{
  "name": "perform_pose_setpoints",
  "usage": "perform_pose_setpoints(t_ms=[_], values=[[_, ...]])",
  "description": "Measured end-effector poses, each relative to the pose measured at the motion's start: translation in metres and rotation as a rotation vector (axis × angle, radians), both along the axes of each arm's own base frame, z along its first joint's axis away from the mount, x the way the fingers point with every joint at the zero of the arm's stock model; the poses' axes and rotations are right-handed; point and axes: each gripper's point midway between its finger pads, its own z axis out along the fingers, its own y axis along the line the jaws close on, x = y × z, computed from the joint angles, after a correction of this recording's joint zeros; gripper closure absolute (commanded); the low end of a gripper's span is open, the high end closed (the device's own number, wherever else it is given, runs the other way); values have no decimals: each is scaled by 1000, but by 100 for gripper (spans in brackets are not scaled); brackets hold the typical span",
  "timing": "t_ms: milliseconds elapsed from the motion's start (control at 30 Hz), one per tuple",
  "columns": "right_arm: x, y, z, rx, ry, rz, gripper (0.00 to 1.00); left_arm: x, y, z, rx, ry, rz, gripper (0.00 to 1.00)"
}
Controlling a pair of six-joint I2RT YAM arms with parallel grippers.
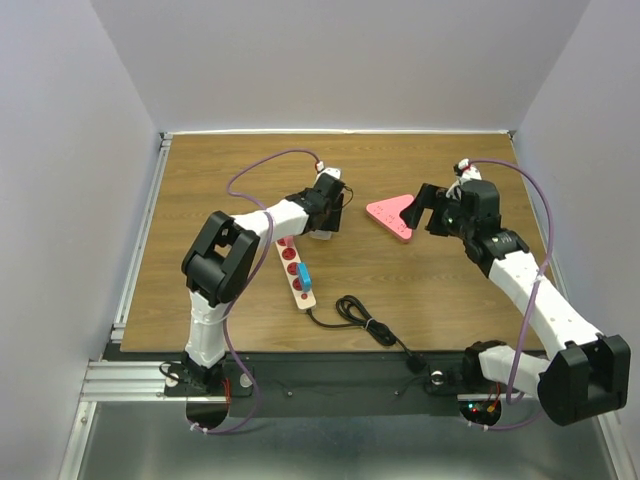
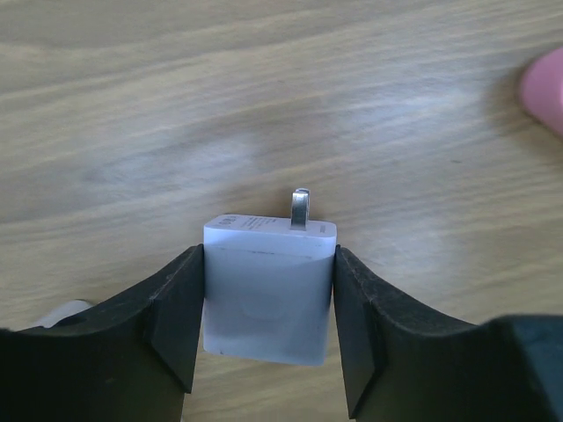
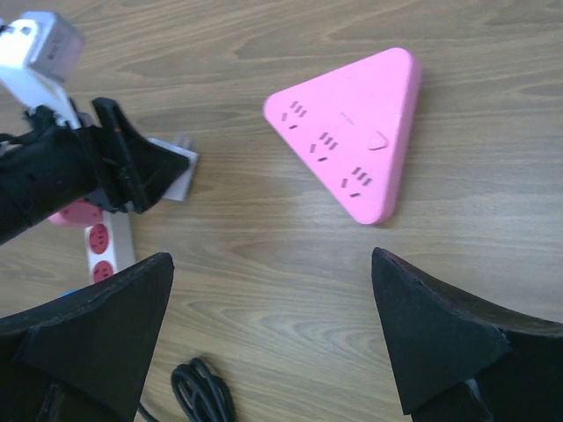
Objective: Insert the plug
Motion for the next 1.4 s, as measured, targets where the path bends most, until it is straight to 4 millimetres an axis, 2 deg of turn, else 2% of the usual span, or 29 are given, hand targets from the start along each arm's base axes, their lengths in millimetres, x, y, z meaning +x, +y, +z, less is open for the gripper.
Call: perform_pose_setpoints(t_ms=[200, 300, 400, 500, 600, 767, 900, 1067, 1200, 1300, 1400], values=[[-10, 23, -6, 114, -37, 98, 9, -17, -38, 16, -244, 93, -10, 100], [-15, 36, -15, 125, -23, 133, 9, -21, -58, 41, -392, 107, -3, 100], [-19, 55, -13, 121, -40, 184, 9, -20, -76, 71, -531, 96, 6, 100], [-23, 69, -9, 114, -64, 218, 10, -23, -87, 101, -671, 88, 23, 100], [-22, 81, -12, 95, -70, 231, 10, -28, -94, 119, -778, 101, 42, 100], [-15, 91, -20, 51, -71, 211, 10, -41, -102, 125, -882, 142, 84, 100], [-10, 93, -18, 41, -97, 188, 11, -55, -107, 127, -938, 179, 109, 100], [0, 95, -10, 40, -138, 159, 12, -60, -111, 139, -998, 179, 128, 100], [8, 98, -18, 21, -128, 138, 13, -63, -106, 146, -1034, 161, 157, 100], [11, 99, -25, 5, -123, 120, 22, -65, -104, 150, -1064, 159, 179, 100], [13, 102, -24, -1, -141, 110, 27, -66, -102, 151, -1085, 158, 198, 100]])
